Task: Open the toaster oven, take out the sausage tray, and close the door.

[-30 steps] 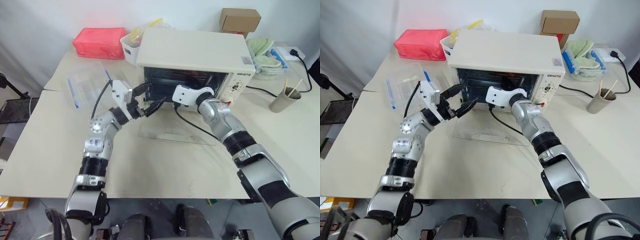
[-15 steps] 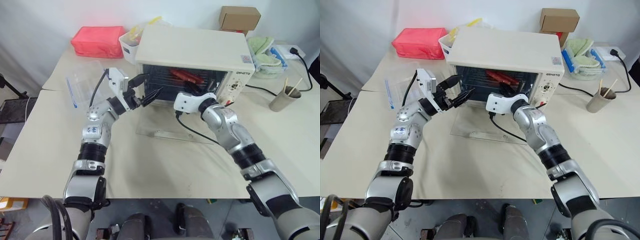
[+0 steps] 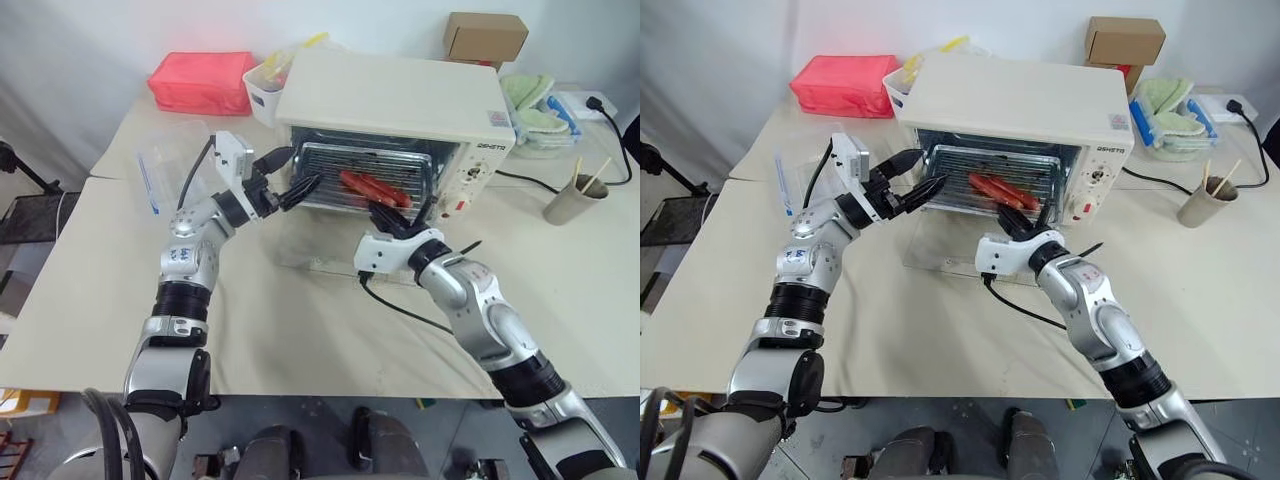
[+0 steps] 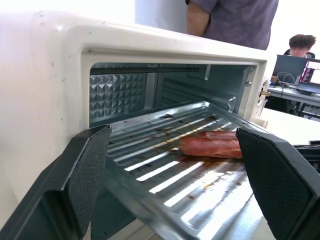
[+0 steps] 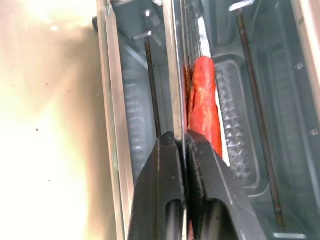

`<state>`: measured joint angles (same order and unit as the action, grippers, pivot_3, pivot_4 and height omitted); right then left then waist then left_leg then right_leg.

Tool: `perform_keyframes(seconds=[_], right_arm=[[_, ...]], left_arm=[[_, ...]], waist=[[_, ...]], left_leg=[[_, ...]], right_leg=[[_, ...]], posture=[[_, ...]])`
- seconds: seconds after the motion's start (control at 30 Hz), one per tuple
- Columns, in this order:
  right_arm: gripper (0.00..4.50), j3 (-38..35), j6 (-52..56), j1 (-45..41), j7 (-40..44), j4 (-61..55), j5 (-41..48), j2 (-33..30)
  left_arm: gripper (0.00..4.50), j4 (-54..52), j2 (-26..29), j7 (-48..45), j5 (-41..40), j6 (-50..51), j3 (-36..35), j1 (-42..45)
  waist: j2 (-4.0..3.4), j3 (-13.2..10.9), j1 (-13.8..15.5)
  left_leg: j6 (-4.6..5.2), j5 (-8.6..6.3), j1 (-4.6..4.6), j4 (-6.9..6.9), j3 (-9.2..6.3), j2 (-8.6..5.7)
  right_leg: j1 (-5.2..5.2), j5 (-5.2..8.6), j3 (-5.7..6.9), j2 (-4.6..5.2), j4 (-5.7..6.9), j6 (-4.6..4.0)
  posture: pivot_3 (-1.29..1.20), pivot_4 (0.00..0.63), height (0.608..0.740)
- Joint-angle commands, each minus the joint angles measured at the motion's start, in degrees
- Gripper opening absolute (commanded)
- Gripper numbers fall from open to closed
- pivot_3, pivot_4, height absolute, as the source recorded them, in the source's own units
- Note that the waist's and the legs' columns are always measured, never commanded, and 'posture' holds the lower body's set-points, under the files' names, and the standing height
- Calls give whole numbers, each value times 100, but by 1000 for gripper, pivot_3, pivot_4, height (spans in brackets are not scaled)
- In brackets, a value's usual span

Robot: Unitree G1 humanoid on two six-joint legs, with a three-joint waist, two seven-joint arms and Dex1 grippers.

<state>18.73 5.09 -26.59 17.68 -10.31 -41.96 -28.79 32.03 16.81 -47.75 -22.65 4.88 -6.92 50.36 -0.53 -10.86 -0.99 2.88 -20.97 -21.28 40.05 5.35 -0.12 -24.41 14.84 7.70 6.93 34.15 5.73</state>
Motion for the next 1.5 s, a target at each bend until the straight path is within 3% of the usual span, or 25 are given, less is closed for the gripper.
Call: perform_keyframes(seconds=[0.03,0.33,0.57,0.77,0.93,1.2,1.3,1.5], right_arm=[[55,-277,100,350,120,-762,-120,-94],[55,-609,175,1199,700,-1796,-114,-318],[55,-745,1,1585,902,-2115,-63,-427],[55,-742,-463,1380,890,-1930,94,-524],[55,-714,-871,1234,931,-1760,274,-589],[55,-618,-1363,1145,1024,-1509,443,-601],[55,-581,-1551,1103,1054,-1478,462,-629],[55,-600,-1665,1096,1076,-1452,501,-552]], left_arm=[[4266,-362,214,-124,-177,183,-192,-145],[4266,-1309,444,-203,-605,1096,-353,-837],[4266,-2767,1072,-62,-2144,4132,-611,-1648],[4266,-2567,1195,1092,-3286,6959,-1188,-1424],[4266,-2290,732,1934,-3822,8007,-1930,-1033],[4266,-2001,140,2933,-4004,8548,-2716,-692],[3784,-1942,-12,3192,-3948,8650,-2870,-657],[2068,-1791,-185,3527,-4331,8762,-2799,-768]], waist=[[0,0,29],[0,0,112],[1,0,98],[1,0,93],[3,1,101],[4,2,90],[5,2,94],[6,3,98]], left_leg=[[0,0,1,0,-1,0],[-1,1,1,9,0,-3],[-2,2,4,10,-1,1],[-9,6,14,14,-5,0],[-9,6,17,14,-6,-1],[-14,8,21,13,-4,-3],[-14,9,21,13,-4,-3],[-15,9,21,14,-4,-5]], right_leg=[[0,0,0,-1,1,0],[2,-1,-9,-3,1,2],[2,-1,-14,-6,5,2],[6,-1,-32,-5,16,1],[6,-1,-32,-6,23,1],[6,-1,-36,-8,29,1],[5,-1,-38,-8,29,1],[5,-1,-40,-7,30,1]], posture=[[0,150,740],[0,150,740],[0,150,740],[0,150,740],[0,150,740],[0,150,740],[0,150,740],[0,150,740]])
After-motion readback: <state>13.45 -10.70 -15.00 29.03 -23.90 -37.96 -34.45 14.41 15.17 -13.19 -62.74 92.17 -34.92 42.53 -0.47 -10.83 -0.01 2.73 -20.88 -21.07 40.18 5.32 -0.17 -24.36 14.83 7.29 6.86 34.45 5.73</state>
